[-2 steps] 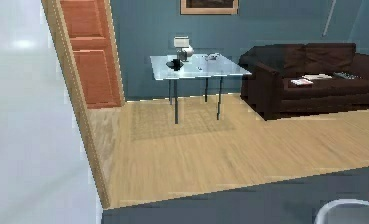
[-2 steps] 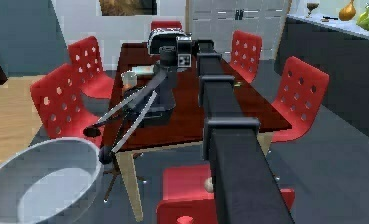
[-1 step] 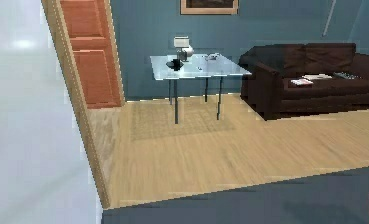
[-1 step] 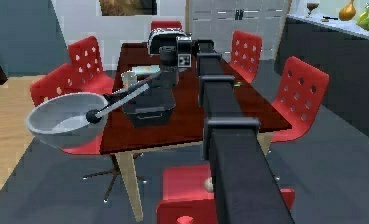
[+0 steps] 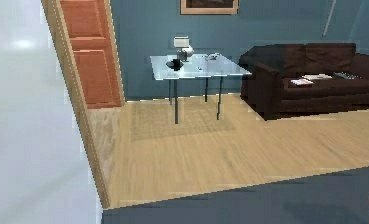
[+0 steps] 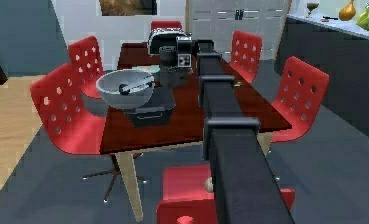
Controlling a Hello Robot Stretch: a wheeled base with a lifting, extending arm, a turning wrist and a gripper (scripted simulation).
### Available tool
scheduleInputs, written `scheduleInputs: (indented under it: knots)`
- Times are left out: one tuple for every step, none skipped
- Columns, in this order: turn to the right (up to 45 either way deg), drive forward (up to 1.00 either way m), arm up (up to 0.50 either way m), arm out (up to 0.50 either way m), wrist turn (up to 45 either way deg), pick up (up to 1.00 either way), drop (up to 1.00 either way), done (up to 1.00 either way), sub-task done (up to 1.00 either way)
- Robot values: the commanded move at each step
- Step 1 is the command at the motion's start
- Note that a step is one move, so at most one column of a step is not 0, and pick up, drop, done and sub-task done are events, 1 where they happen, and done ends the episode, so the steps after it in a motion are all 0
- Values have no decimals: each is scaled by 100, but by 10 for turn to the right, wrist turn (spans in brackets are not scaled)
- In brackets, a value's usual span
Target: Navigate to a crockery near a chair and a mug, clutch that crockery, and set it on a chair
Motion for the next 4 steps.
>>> scheduleInputs:
  knots:
    - [0,0,0,0,450,0,0,0,0]
    - [0,0,0,0,210,0,0,0,0]
    - [0,0,-30,0,0,0,0,0,0]
    - [0,0,-50,0,0,0,0,0,0]
